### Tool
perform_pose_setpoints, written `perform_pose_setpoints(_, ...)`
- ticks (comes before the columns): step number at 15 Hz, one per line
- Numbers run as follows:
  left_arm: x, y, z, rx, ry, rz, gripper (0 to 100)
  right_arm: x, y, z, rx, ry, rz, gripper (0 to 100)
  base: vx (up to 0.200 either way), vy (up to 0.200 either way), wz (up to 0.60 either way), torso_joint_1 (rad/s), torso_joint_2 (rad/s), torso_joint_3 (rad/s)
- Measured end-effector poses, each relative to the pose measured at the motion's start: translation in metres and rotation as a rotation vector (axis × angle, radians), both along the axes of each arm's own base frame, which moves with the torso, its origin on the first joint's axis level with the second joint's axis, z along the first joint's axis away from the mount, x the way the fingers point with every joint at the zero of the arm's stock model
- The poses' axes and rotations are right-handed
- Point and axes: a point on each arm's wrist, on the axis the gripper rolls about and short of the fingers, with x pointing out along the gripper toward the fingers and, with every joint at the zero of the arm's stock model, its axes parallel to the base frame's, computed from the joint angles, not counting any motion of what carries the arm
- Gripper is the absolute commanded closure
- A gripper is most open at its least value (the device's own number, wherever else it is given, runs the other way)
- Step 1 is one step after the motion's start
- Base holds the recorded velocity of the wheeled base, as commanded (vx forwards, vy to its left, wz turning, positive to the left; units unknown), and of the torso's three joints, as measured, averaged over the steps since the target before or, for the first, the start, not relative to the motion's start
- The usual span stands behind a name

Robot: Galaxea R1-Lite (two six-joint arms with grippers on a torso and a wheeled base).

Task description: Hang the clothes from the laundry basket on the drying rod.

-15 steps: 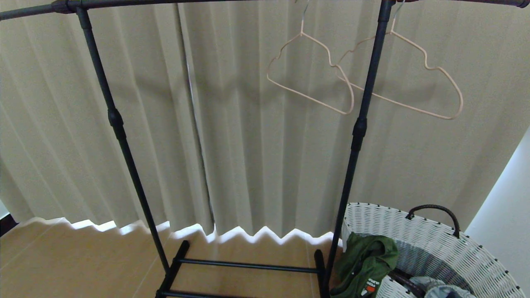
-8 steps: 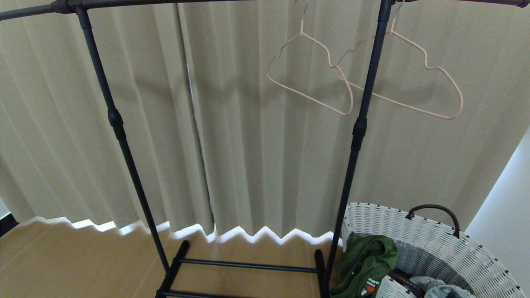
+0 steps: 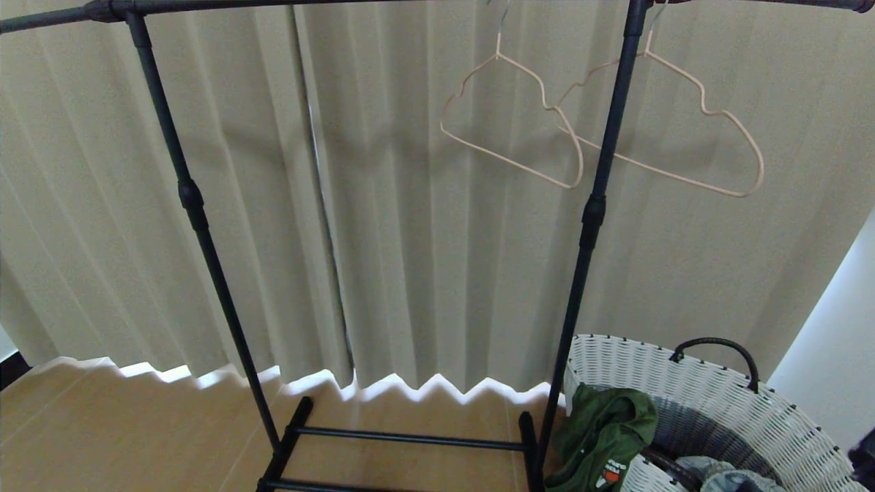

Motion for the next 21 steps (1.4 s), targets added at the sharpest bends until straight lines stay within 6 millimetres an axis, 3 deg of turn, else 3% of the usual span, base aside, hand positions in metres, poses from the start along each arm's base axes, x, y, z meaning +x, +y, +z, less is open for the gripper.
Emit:
perform_pose_setpoints(5,0.0,0.0,0.0,0.0,0.0,0.0,0,0.058,-0.006,-0.026,-0.14,0.166,-0.013,0,0.0,0.0,0.0,0.0,0.0,0.0)
perform_pose_setpoints(9,0.0,0.0,0.0,0.0,0.0,0.0,0,0.086,-0.01,-0.049,-0.156,0.239,-0.031,0,0.0,0.0,0.0,0.0,0.0,0.0)
perform_pose_setpoints(12,0.0,0.0,0.0,0.0,0.0,0.0,0,0.102,-0.012,-0.061,-0.173,0.243,-0.046,0,0.0,0.0,0.0,0.0,0.0,0.0)
perform_pose_setpoints(18,0.0,0.0,0.0,0.0,0.0,0.0,0,0.111,-0.014,-0.07,-0.174,0.262,-0.057,0,0.0,0.0,0.0,0.0,0.0,0.0)
perform_pose_setpoints(19,0.0,0.0,0.0,0.0,0.0,0.0,0,0.112,-0.016,-0.071,-0.173,0.264,-0.064,100,0.0,0.0,0.0,0.0,0.0,0.0)
perform_pose_setpoints(21,0.0,0.0,0.0,0.0,0.0,0.0,0,0.112,-0.017,-0.072,-0.171,0.271,-0.072,100,0.0,0.0,0.0,0.0,0.0,0.0)
